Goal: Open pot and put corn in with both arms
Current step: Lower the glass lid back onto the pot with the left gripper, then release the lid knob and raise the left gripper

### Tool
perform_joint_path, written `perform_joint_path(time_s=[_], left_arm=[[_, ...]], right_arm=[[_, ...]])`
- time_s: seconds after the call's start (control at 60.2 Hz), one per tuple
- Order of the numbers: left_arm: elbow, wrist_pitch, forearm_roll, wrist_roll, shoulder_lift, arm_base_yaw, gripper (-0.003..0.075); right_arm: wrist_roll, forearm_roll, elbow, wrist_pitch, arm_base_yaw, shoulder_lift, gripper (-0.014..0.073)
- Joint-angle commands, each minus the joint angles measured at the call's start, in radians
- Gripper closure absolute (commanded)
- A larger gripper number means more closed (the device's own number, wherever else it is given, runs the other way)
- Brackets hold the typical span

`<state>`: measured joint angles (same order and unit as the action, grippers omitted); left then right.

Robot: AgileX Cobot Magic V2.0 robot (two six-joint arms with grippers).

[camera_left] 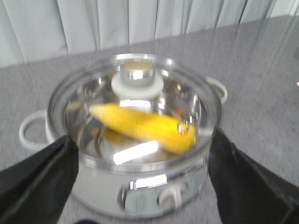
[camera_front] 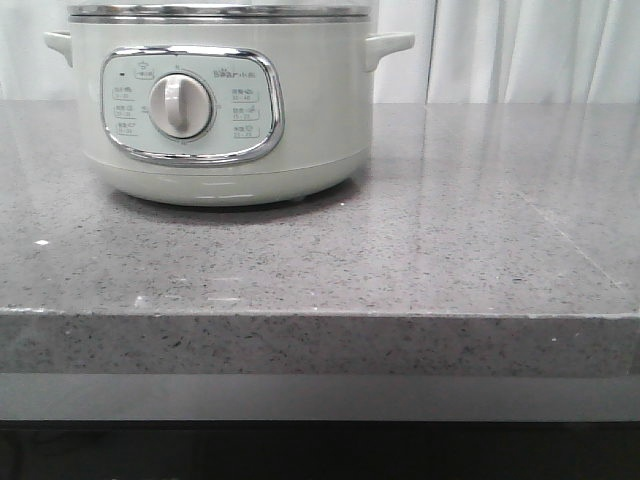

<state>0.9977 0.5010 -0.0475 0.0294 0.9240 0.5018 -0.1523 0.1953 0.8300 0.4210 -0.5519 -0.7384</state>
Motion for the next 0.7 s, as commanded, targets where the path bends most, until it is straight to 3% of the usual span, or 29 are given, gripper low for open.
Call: perform_joint_path(time_s=[0.0,0.232,0.432,0.531,0.681], left_arm=[[-0.078,-0.093,-0.017,-0.013,-0.103,0.006,0.0155],[-0.259,-0.095,-0.017,-0.014,-0.283,0.006,0.0155],[-0.297,-0.099,-0.017,-0.014,-0.327,0.006,0.0157],[-0.297,-0.101,-0.017,-0.014,-0.327,0.006,0.022],[-0.297,-0.101,-0.017,-0.014,-0.327,0.006,0.0415]], right_arm=[[-0.003,0.007,0.026,-0.084,0.0,0.007,0.0011],[-0.003,0.007,0.026,-0.081,0.0,0.006,0.0011],[-0.003,0.007,0.026,-0.07,0.0,0.006,0.0022],[-0.003,0.007,0.026,-0.066,0.0,0.006,0.0142],[-0.003,0.007,0.026,-0.063,0.0,0.006,0.0442]])
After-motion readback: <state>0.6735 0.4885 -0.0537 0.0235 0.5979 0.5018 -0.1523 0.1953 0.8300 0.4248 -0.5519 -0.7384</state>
